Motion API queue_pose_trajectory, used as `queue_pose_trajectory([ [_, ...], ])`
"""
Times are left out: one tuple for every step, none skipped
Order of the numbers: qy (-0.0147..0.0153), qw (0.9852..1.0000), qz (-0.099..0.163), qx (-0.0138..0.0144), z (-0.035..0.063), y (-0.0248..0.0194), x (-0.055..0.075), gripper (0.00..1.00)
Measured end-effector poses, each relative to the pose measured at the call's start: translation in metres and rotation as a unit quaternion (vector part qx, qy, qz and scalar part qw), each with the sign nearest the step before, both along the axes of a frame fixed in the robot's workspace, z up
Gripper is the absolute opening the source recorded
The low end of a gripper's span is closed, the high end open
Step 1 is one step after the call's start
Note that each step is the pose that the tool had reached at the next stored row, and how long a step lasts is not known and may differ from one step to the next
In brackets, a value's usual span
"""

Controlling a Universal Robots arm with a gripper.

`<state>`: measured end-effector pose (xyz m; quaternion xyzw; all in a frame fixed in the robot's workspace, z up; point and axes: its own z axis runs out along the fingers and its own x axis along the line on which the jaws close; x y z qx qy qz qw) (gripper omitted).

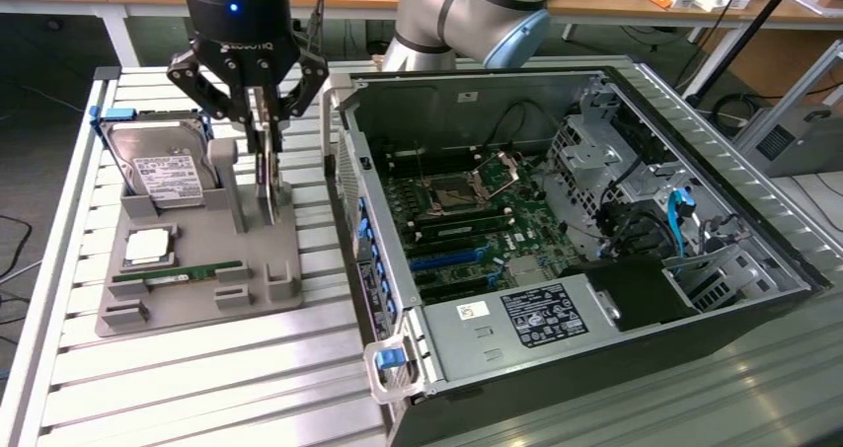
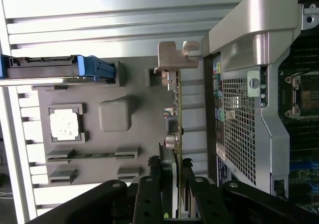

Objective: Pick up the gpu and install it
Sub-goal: 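Pick up the gpu and move the gpu toward the slot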

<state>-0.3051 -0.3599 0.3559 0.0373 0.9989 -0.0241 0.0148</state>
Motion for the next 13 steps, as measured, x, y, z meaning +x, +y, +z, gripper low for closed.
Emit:
queue_pose_trajectory([
  [0.0, 1.0, 0.0, 0.0, 0.0002, 0.0, 0.0, 0.27],
  [0.0, 1.0, 0.0, 0.0, 0.0005, 0.0, 0.0, 0.27],
  [0.0, 1.0, 0.0, 0.0, 0.0007, 0.0, 0.0, 0.27],
  [0.0, 1.0, 0.0, 0.0, 0.0011, 0.0, 0.0, 0.27],
  [0.0, 1.0, 0.0, 0.0, 0.0014, 0.0, 0.0, 0.27],
  [0.0, 1.0, 0.0, 0.0, 0.0016, 0.0, 0.0, 0.27],
  [0.0, 1.0, 0.0, 0.0, 0.0018, 0.0, 0.0, 0.27],
  [0.0, 1.0, 0.0, 0.0, 0.0022, 0.0, 0.0, 0.27],
  [0.0, 1.0, 0.0, 0.0, 0.0026, 0.0, 0.0, 0.27],
  [0.0, 1.0, 0.0, 0.0, 0.0028, 0.0, 0.0, 0.27],
  [0.0, 1.0, 0.0, 0.0, 0.0029, 0.0, 0.0, 0.27],
  [0.0, 1.0, 0.0, 0.0, 0.0032, 0.0, 0.0, 0.27],
  [0.0, 1.0, 0.0, 0.0, 0.0035, 0.0, 0.0, 0.27],
])
